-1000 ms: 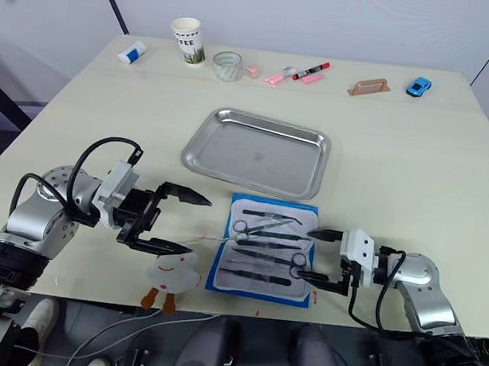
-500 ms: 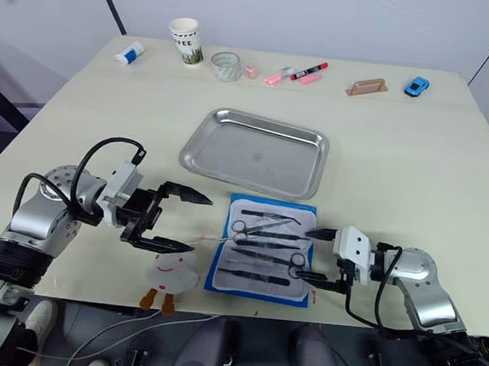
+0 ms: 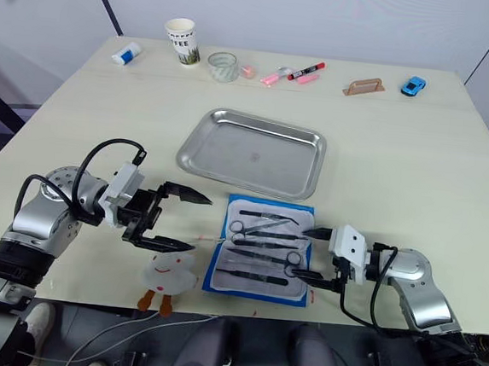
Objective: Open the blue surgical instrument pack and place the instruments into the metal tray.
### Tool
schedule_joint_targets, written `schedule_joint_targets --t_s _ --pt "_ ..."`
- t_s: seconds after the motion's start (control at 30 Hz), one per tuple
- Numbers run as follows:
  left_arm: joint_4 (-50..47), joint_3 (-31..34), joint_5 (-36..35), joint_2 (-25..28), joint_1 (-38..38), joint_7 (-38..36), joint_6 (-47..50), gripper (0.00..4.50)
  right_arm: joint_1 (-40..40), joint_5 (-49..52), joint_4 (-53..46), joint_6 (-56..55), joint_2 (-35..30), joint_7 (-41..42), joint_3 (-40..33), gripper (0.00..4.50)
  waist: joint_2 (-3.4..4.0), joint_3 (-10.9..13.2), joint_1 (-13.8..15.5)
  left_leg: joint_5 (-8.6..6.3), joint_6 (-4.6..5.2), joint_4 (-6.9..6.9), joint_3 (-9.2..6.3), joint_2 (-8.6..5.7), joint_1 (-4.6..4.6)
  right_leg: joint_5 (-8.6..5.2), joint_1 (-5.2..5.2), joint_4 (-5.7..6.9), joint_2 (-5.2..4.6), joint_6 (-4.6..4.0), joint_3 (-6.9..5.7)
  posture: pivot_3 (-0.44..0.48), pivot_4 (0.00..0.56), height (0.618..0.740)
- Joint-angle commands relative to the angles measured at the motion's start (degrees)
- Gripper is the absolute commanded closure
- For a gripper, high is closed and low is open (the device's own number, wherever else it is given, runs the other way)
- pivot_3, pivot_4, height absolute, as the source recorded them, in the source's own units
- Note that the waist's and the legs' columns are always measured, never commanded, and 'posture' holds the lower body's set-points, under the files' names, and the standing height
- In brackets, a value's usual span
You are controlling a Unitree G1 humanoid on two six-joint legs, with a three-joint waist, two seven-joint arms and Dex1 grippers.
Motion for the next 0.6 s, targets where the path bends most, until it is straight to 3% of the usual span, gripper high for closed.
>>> schedule_joint_targets --t_s 0.03,0.6 --pt "0.16 0.09 -0.19 -0.22 -1.26 -2.52 -0.83 0.00 1.09 -1.26 2.60 -2.60 0.82 0.01 0.88 0.10 0.00 0.00 0.00 0.00 0.00 0.00 0.00 0.00 0.00 0.00 0.00 0.00 0.00 0.00 0.00 0.000 0.150 0.728" --pt "1.72 -0.18 0.13 -0.74 -1.92 -2.52 -1.45 0.00 0.27 4.84 2.95 -4.41 2.67 2.57 -1.90 0.10 0.06 0.05 0.11 0.00 0.00 0.00 0.03 -0.01 -0.01 0.00 -0.01 0.00 -0.01 0.00 0.03 0.000 0.150 0.728"
